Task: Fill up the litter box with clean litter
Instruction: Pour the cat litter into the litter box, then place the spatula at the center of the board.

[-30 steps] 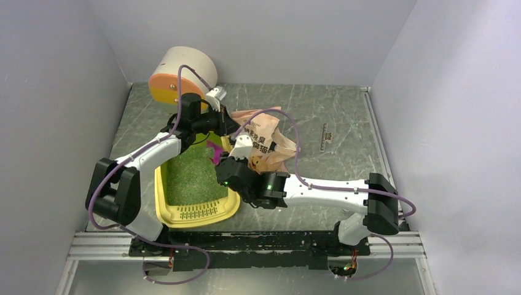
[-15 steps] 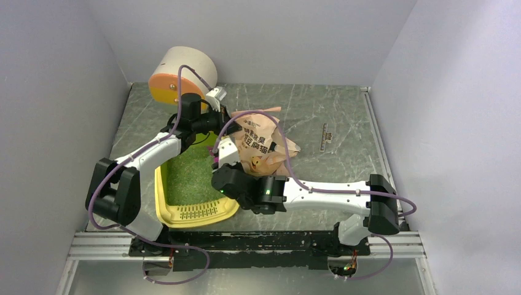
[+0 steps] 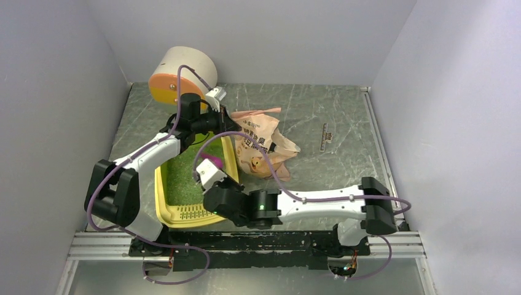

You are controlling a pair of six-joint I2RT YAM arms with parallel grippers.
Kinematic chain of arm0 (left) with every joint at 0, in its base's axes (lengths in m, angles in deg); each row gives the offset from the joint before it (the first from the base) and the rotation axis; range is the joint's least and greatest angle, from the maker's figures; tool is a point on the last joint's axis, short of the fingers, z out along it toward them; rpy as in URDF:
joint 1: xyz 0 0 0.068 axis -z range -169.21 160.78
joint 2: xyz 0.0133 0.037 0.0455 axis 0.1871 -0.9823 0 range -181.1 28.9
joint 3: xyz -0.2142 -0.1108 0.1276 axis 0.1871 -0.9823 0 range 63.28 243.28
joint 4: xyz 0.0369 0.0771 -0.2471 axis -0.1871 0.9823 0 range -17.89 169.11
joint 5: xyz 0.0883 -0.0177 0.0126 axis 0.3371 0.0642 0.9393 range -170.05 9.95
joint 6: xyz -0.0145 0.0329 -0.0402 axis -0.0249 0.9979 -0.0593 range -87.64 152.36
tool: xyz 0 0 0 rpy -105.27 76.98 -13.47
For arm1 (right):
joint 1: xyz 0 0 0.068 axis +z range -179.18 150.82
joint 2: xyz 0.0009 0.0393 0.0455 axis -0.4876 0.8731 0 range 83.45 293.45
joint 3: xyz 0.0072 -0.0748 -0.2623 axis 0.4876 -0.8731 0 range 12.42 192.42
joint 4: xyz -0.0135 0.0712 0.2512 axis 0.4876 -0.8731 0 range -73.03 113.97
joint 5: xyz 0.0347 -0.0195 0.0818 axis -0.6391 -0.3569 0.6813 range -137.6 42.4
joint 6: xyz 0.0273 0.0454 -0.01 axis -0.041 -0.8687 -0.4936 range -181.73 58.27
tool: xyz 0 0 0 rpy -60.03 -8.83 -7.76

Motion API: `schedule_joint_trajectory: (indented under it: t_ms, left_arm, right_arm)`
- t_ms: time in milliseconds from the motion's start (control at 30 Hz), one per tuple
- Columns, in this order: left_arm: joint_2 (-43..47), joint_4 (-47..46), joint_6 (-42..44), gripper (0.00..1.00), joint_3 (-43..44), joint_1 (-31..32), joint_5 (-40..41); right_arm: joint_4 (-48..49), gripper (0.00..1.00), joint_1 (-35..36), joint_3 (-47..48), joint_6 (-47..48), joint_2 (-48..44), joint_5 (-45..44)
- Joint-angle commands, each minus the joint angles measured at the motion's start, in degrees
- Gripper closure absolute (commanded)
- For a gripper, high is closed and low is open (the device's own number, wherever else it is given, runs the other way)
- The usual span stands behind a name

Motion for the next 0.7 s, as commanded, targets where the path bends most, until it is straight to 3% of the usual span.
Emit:
schedule_joint_trajectory:
  t_ms: [0, 167, 267, 467, 667]
  left_arm:
    - [1.86, 1.25, 1.29, 0.95, 0.61, -0.38, -1.43]
    - [2.99, 0.58, 2.08, 0.95, -0.11, -0.23, -3.37]
    - [3.87, 0.67, 2.68, 0.95, -0.52, -0.14, -3.6]
    - [4.62, 0.65, 2.5, 0.95, -1.44, 0.05, -2.9]
    - [5.04, 1.49, 2.79, 0.95, -2.28, 0.62, -2.32]
  right_arm:
    - [2.47, 1.0, 0.06, -2.63, -3.19, -8.96, 4.07]
    - [7.26, 1.0, -0.03, -12.95, -11.9, -25.44, 15.78]
    - [7.2, 1.0, -0.01, -19.49, -19.02, -36.77, 16.32]
    - [-7.62, 1.0, -0.02, -23.73, -32.76, -54.0, 5.32]
    - [-9.77, 1.0, -0.06, -24.69, -33.45, -63.14, -10.94]
